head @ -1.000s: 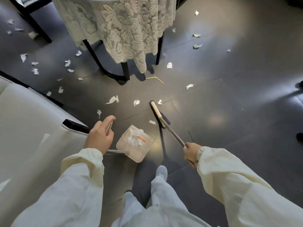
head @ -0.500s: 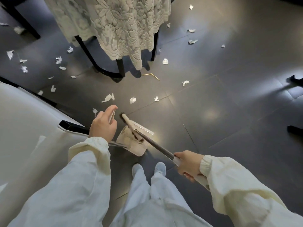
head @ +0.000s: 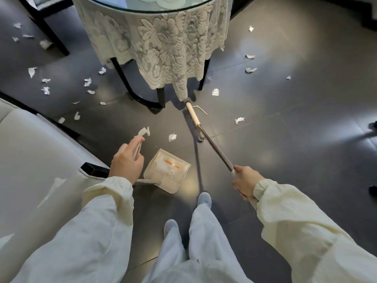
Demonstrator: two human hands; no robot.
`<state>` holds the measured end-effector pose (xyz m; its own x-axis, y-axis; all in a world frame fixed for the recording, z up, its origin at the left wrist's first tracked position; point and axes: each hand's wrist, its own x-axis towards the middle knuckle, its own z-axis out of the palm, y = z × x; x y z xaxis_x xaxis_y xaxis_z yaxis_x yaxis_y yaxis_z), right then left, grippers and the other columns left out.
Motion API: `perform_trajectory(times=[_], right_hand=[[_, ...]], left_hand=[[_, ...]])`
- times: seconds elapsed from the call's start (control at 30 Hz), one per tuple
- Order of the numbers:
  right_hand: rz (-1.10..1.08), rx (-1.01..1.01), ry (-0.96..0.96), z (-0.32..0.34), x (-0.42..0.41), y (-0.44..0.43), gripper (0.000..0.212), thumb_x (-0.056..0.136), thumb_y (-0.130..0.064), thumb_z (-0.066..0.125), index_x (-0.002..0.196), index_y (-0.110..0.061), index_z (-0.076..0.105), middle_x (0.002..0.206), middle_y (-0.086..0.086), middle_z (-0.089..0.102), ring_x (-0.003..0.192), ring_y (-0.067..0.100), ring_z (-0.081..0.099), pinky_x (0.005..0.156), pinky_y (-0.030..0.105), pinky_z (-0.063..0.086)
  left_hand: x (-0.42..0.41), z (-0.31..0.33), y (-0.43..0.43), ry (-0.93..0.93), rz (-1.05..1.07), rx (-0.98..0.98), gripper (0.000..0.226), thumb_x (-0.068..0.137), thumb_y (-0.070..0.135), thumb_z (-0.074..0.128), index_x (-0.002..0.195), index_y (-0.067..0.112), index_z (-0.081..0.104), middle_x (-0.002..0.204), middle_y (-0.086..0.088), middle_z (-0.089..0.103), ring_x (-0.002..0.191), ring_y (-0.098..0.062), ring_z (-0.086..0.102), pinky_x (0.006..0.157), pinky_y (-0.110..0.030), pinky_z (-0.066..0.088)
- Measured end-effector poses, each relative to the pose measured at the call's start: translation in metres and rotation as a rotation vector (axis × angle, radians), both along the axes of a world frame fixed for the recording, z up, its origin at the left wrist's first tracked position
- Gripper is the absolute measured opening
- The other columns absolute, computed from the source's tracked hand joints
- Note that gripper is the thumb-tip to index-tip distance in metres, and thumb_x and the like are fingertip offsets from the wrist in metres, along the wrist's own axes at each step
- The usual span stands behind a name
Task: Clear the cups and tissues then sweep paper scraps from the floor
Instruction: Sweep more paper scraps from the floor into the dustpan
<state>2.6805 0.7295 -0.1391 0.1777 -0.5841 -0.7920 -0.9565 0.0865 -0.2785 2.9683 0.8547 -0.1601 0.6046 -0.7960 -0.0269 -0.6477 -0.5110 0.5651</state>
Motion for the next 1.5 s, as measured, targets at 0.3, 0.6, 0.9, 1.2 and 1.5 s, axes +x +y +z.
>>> perform_trajectory(times=[0.3, 0.6, 0.9, 1.2, 1.5], right_hand=[[0.094, 0.031, 0.13, -0.036, 0.037, -0.094, 0.016, 0.087, -0.01, 0.048, 0.101, -0.008, 0.055, 0.111, 0.019, 0.066, 0.1, 0.034, 0.065, 0.076, 0.031, 0.048], [0.299, 0.14, 0.075, -0.055, 0.114, -0.095, 0.033, 0.091, -0.012, 0.05, 0.123, -0.005, 0.055, 0.115, 0.014, 0.064, 0.102, 0.029, 0.064, 0.079, 0.032, 0.052], [0.474, 0.204, 0.113, 0.004, 0.127, -0.073, 0.038, 0.092, -0.015, 0.051, 0.13, -0.009, 0.051, 0.101, 0.007, 0.061, 0.087, 0.023, 0.063, 0.07, 0.024, 0.051], [0.117, 0.321, 0.001, 0.071, 0.086, -0.081, 0.049, 0.087, -0.001, 0.048, 0.133, -0.019, 0.049, 0.053, 0.002, 0.042, 0.038, 0.012, 0.038, 0.041, 0.02, 0.037], [-0.034, 0.061, 0.028, 0.045, 0.053, -0.124, 0.034, 0.086, -0.001, 0.053, 0.12, -0.004, 0.052, 0.076, 0.01, 0.054, 0.051, 0.017, 0.044, 0.059, 0.03, 0.048]], left_hand=[[0.022, -0.001, -0.048, 0.016, 0.196, 0.079, 0.044, 0.085, 0.001, 0.05, 0.118, 0.03, 0.055, 0.087, -0.008, 0.051, 0.078, -0.03, 0.05, 0.071, -0.038, 0.046], [0.043, -0.01, -0.101, 0.082, 0.34, -0.004, 0.044, 0.087, 0.001, 0.051, 0.122, 0.027, 0.056, 0.098, -0.001, 0.05, 0.089, -0.02, 0.047, 0.077, -0.031, 0.042], [0.075, -0.013, -0.105, 0.141, 0.228, -0.023, 0.047, 0.083, 0.001, 0.052, 0.12, 0.028, 0.057, 0.097, -0.003, 0.055, 0.088, -0.018, 0.049, 0.079, -0.028, 0.04], [0.076, -0.007, -0.116, 0.136, -0.037, 0.008, 0.045, 0.083, 0.0, 0.051, 0.118, 0.027, 0.059, 0.087, -0.004, 0.054, 0.08, -0.02, 0.049, 0.074, -0.026, 0.036], [0.054, 0.007, -0.189, 0.046, -0.213, -0.04, 0.045, 0.084, 0.0, 0.054, 0.12, 0.028, 0.058, 0.086, -0.008, 0.053, 0.076, -0.025, 0.051, 0.072, -0.034, 0.042]])
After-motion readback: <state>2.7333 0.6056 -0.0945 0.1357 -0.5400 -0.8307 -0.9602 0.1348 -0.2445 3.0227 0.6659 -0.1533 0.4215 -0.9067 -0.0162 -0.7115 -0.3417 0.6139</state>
